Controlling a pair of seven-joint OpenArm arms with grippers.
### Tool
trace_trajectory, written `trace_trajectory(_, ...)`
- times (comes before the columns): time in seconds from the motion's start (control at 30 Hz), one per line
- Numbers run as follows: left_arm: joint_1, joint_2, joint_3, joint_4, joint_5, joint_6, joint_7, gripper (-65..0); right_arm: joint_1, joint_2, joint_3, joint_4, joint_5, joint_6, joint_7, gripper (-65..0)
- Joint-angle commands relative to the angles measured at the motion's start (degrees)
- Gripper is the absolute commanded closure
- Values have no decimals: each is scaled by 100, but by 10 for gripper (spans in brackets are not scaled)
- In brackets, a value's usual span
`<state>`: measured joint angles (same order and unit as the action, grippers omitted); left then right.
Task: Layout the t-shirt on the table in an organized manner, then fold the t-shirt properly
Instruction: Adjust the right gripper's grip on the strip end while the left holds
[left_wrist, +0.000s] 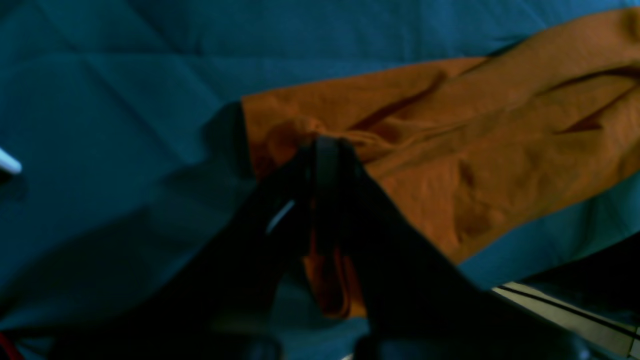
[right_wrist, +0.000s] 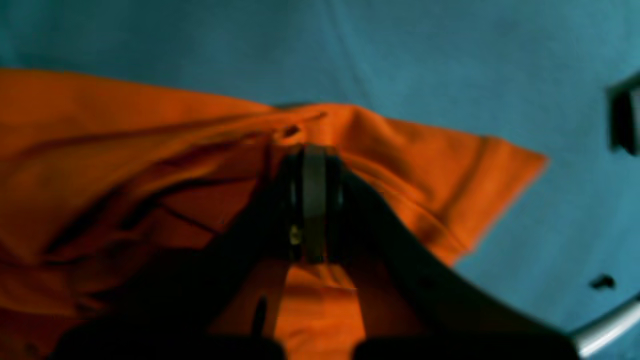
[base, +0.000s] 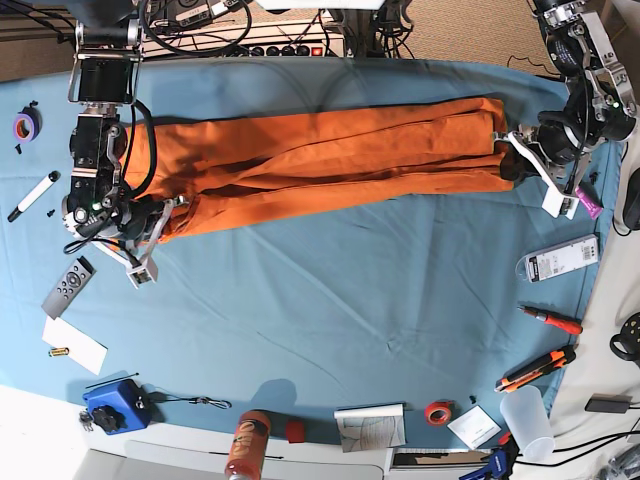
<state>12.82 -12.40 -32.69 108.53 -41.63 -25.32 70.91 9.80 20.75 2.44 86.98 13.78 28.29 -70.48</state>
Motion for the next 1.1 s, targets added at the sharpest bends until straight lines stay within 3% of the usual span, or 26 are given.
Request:
trace_trajectory(0.0,-26,-61,-17,105,-85,-22,-87,0,114,72,20,74,-39,-13,70,0)
trace_trajectory(0.37,-26,-61,-17,105,-83,-22,-83,0,57,120,24,520,-57,-24,133,0)
trace_trajectory(0.8,-26,-61,-17,105,-85,-22,-85,0,37,116,24,1106,-57,-50,-402,0)
trace_trajectory(0.93,-26,-61,-17,105,-85,-22,-85,0,37,114,24,1075,-61,-50,-179,-147)
trace_trajectory(1.07,-26,-61,-17,105,-85,-22,-85,0,52,96,22,922,-282,-210,188,-147)
